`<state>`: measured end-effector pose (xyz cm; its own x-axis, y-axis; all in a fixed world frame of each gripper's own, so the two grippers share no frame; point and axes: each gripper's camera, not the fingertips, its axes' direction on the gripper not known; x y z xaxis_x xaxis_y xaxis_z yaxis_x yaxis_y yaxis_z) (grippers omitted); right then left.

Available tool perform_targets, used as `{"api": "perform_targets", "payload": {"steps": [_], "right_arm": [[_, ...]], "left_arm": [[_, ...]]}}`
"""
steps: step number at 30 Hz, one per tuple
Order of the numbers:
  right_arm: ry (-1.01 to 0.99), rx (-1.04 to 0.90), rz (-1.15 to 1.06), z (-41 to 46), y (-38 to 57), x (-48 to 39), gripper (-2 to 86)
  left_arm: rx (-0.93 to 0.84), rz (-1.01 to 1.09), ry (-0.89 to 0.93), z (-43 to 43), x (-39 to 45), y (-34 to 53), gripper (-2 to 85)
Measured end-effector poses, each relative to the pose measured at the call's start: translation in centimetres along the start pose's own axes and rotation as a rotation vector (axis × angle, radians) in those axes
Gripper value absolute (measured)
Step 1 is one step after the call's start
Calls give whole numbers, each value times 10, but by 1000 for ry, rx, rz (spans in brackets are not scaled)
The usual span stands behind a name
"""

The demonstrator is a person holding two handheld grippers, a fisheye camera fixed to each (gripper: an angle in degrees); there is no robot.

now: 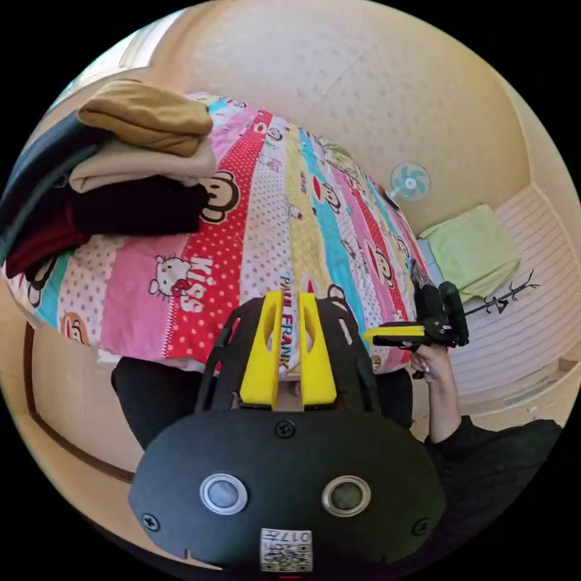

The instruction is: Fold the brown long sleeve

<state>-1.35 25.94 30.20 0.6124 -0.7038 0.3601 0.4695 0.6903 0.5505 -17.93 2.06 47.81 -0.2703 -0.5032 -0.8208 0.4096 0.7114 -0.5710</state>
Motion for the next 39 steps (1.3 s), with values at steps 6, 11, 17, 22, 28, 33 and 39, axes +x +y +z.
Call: {"api": "perform_targets", "payload": {"steps": [6,11,17,22,28,33,39], "right_arm": [[156,-328,5,86,-78,-24,3],[118,-300,32,97,-82,-12,3],[32,-133,106,96,-61,8,3],[37,-24,118,95,-49,13,3],[97,9,109,89,-48,12,4],[-97,233,221,55,-3,41,6],[-241,382,452,8,122,107,6]], "left_arm": [[301,68,-79,-84,-5,-71,93],[169,135,-134,-50,12,-196,141],[55,-162,-347,52,-28,-234,90],[94,-146,72,14,10,-225,22],[187,413,205,-93,194,-199,9],[244,529,533,-148,234,-156,7],[16,236,138,-45,141,-72,-1]]}}
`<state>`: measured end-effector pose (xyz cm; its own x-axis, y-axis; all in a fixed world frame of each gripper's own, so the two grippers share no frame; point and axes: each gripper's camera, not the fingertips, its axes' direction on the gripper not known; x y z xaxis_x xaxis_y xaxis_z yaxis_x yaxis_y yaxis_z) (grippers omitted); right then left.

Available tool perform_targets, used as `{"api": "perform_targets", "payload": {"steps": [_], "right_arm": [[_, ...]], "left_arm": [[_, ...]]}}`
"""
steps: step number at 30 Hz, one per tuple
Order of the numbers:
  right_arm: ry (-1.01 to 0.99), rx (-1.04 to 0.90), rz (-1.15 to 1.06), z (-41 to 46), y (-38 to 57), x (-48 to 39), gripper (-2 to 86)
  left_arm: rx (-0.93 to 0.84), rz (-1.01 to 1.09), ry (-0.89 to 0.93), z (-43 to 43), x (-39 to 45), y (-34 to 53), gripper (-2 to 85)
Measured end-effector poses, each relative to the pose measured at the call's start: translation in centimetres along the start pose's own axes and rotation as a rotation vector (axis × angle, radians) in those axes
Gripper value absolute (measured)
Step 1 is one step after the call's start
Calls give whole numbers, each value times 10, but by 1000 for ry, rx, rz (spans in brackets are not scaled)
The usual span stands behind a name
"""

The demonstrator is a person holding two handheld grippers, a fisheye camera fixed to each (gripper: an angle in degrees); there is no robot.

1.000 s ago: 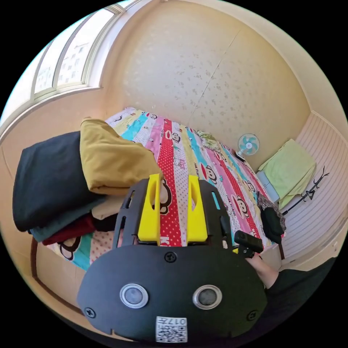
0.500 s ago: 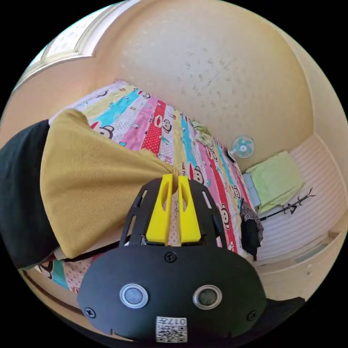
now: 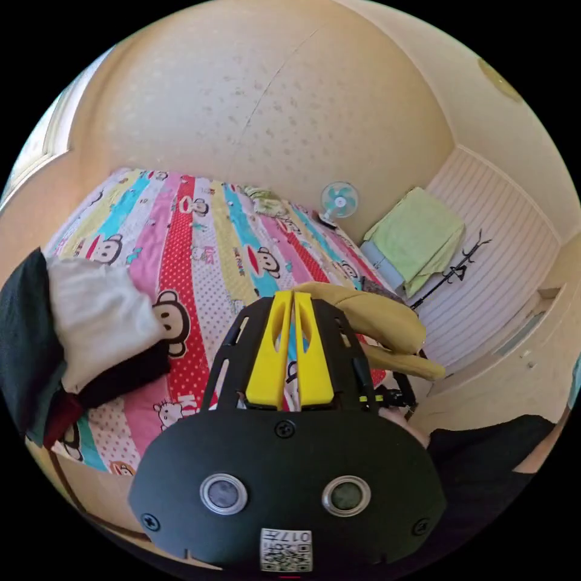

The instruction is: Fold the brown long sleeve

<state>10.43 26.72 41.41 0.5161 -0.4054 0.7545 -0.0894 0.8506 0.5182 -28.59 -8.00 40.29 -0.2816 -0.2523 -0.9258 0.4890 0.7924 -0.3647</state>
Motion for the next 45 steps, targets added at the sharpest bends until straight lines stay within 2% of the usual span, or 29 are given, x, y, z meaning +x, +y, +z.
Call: {"api": "perform_targets", "payload": {"steps": [2,5,8,10,12,14,18,20,21,23,27,30,33,37,39,42,44,45], "right_arm": [[-43,34,126,-34,32,39,5],[-23,107,250,-71,68,68,5],[-16,212,323,-98,84,79,5],[-56,245,341,-105,83,82,5],[-103,259,324,-110,78,77,5],[-127,277,271,-117,73,58,5],[-146,286,227,-125,82,35,7],[-173,299,238,-133,98,30,9],[-177,303,241,-136,102,29,10],[-173,310,213,-149,118,24,15],[-122,338,72,-174,125,5,35],[-70,421,-44,-200,119,-19,73],[-17,471,-208,-213,106,-59,119],[-16,540,-538,-213,112,-146,164],[-32,568,-649,-210,124,-182,163],[-148,620,-644,-212,138,-208,127],[-240,609,-665,-212,146,-217,50],[-225,618,-640,-214,149,-219,47]], "left_arm": [[-132,-127,28,37,-40,47,2],[-240,-223,238,79,-58,109,50],[-331,-133,415,116,-12,123,108],[-393,13,425,136,36,118,120],[-458,253,335,163,106,112,130],[-529,399,209,191,145,115,134],[-745,587,-111,261,164,154,123],[-707,600,-124,252,160,164,91],[-708,573,-93,240,157,164,56],[-649,503,0,206,148,153,48],[-350,394,292,81,124,112,33],[-126,414,367,-11,118,95,25],[47,447,461,-88,120,91,20],[155,484,605,-149,126,95,19],[191,525,649,-175,132,100,19],[218,537,672,-200,131,108,17],[234,524,671,-210,124,112,17],[230,501,676,-216,116,113,16]]}}
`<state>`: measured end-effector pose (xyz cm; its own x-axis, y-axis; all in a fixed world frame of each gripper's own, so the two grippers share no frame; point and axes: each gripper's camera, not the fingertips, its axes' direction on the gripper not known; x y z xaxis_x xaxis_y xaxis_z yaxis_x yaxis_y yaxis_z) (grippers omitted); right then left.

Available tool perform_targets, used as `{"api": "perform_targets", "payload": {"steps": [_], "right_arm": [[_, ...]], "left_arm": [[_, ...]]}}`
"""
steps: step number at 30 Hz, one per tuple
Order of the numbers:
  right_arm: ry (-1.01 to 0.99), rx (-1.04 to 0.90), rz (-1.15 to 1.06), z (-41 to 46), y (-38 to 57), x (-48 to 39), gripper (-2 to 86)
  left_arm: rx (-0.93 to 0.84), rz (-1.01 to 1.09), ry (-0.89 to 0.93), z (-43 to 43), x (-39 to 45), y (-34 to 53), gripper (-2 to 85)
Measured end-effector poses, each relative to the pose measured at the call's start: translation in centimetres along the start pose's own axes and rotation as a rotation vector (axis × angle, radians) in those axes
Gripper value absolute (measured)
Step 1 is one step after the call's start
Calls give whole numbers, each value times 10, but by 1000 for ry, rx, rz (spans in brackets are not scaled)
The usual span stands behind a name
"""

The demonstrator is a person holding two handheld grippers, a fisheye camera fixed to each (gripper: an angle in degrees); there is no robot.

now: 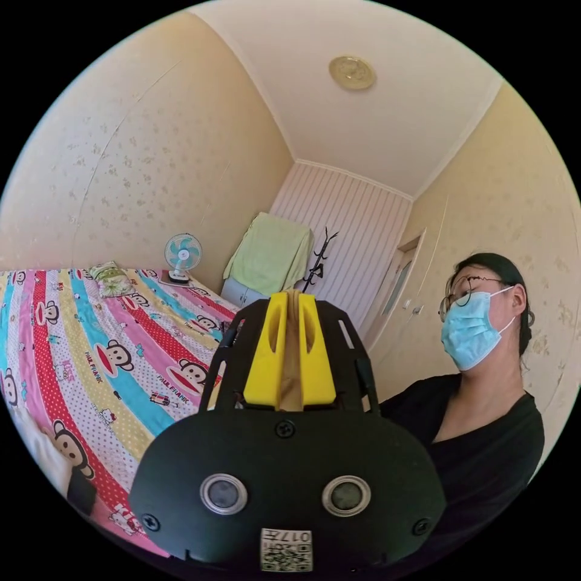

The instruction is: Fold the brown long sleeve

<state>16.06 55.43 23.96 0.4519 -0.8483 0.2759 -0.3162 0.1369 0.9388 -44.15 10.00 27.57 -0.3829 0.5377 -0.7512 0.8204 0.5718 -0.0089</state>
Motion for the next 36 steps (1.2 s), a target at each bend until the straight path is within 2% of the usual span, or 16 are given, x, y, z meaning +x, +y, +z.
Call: {"api": "perform_targets", "payload": {"steps": [2,5,10,13,14,15,17,18,20,22,24,25,27,30,36], "right_arm": [[190,122,28,-33,-14,-21,40],[334,300,-21,-91,-59,-62,37],[465,531,-169,-139,-150,-171,33],[475,583,-245,-139,-186,-240,32],[503,620,-263,-140,-191,-263,33],[528,646,-270,-141,-191,-273,33],[618,711,-293,-144,-194,-302,33],[612,709,-298,-145,-196,-305,33],[584,625,-330,-140,-211,-313,32],[611,554,-348,-128,-224,-315,33],[697,535,-333,-114,-234,-316,33],[773,545,-334,-105,-240,-318,32],[863,546,-342,-93,-252,-321,32],[902,530,-346,-79,-274,-326,32],[1169,546,-385,-41,-306,-353,33]], "left_arm": [[13,-29,-23,-17,-3,5,15],[54,-40,-113,-54,-4,17,11],[127,35,-178,-98,13,42,5],[317,-8,-199,-124,28,66,-2],[449,-11,-220,-136,40,78,-6],[646,0,-269,-155,56,96,-8],[856,34,-409,-178,85,115,-9],[894,86,-518,-184,103,114,-8],[805,132,-577,-178,114,98,-7],[609,195,-510,-156,111,78,-2],[293,175,-448,-102,82,65,13],[217,163,-418,-85,72,66,18],[-44,138,-175,-7,33,83,109],[-187,143,98,73,18,116,168],[-240,143,114,151,38,157,185]]}}
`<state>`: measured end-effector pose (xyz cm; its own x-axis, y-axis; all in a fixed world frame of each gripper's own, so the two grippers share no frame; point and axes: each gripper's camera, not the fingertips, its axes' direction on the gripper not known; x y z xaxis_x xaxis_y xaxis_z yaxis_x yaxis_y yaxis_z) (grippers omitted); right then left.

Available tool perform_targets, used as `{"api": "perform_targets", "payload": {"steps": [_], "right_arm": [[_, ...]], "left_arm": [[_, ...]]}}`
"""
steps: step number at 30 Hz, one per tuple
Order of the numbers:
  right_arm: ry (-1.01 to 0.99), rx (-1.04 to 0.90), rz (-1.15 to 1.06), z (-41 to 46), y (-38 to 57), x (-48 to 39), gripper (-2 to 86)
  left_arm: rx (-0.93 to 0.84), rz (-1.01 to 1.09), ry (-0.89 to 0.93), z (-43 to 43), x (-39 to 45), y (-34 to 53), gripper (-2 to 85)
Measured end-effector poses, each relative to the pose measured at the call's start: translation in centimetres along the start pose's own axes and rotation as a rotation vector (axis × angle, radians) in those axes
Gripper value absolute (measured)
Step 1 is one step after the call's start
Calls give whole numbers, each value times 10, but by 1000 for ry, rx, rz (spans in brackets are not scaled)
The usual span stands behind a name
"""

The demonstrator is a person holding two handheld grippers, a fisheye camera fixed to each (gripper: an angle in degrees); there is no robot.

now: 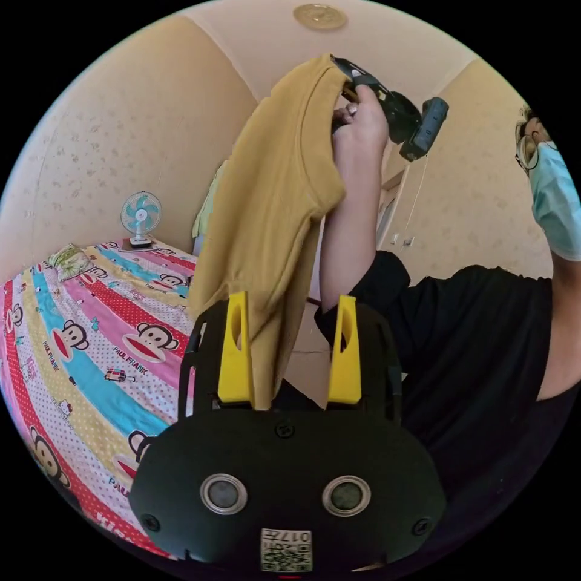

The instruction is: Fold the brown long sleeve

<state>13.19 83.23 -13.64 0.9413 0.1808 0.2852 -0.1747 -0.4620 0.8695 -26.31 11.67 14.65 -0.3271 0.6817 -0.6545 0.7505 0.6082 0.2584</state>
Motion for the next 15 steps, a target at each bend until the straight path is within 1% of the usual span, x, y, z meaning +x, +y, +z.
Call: {"api": "perform_targets", "payload": {"steps": [1,2,3,4,5,7,8,10,11,12,14,15], "right_arm": [[28,-7,-18,3,-5,-8,34],[33,-12,-22,5,-8,-12,34],[27,-12,-16,6,-9,-13,34],[-4,-8,2,8,-9,-11,34],[-53,-5,26,9,-8,-6,33],[-141,-10,63,12,-7,2,33],[-186,-22,91,17,-7,6,33],[-215,-37,121,26,-7,7,33],[-211,-39,133,32,-6,5,33],[-207,-38,136,34,-6,3,33],[-175,-35,129,39,-5,-6,33],[-163,-32,125,39,-4,-8,33]], "left_arm": [[9,-3,-1,3,1,1,183],[51,-30,-55,1,1,3,171],[110,-98,-172,-7,-4,7,151],[140,-141,-233,-13,-9,9,147],[206,-221,-325,-28,-19,16,137],[272,-249,-313,-51,-34,23,137],[282,-249,-267,-59,-42,24,141],[217,-220,-203,-55,-46,17,159],[140,-187,-166,-41,-43,8,167],[91,-163,-170,-28,-35,2,167],[100,-129,-232,-15,-20,-1,128],[139,-133,-279,-13,-15,0,65]]}}
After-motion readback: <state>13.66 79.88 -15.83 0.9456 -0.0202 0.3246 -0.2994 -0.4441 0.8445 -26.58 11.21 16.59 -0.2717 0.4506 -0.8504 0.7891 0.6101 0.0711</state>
